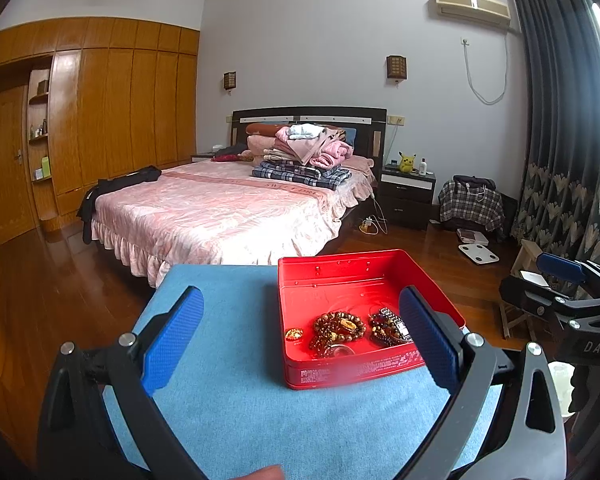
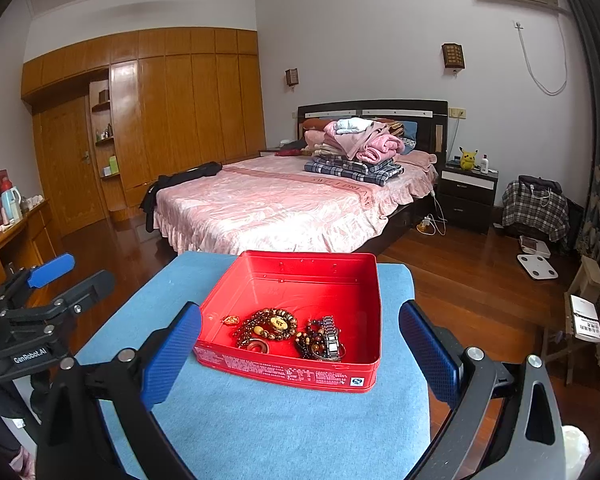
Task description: Organize jewelry
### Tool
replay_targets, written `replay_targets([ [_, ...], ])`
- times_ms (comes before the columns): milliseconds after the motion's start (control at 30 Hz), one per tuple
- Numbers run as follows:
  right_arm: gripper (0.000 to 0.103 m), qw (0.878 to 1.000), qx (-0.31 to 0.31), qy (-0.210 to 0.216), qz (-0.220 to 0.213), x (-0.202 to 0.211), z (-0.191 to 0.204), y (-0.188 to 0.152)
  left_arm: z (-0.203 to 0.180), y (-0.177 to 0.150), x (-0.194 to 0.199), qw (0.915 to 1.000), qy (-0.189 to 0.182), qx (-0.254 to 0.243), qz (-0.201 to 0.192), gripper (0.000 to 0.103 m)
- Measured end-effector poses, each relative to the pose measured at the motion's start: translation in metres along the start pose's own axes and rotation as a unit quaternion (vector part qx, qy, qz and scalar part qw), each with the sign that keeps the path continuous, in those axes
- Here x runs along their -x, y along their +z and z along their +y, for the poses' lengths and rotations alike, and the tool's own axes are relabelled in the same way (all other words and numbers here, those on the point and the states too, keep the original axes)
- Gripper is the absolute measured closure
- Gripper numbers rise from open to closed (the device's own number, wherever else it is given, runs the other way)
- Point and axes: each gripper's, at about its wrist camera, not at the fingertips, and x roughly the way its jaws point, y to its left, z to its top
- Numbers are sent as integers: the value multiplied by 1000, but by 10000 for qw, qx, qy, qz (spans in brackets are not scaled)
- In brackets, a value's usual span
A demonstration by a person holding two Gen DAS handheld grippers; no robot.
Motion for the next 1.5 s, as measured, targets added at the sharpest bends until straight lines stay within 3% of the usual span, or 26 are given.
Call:
replay_targets([
  [1500, 6, 10000, 38, -51, 68, 1, -7, -6, -2, -1, -3, 10000, -15, 27, 7, 8],
])
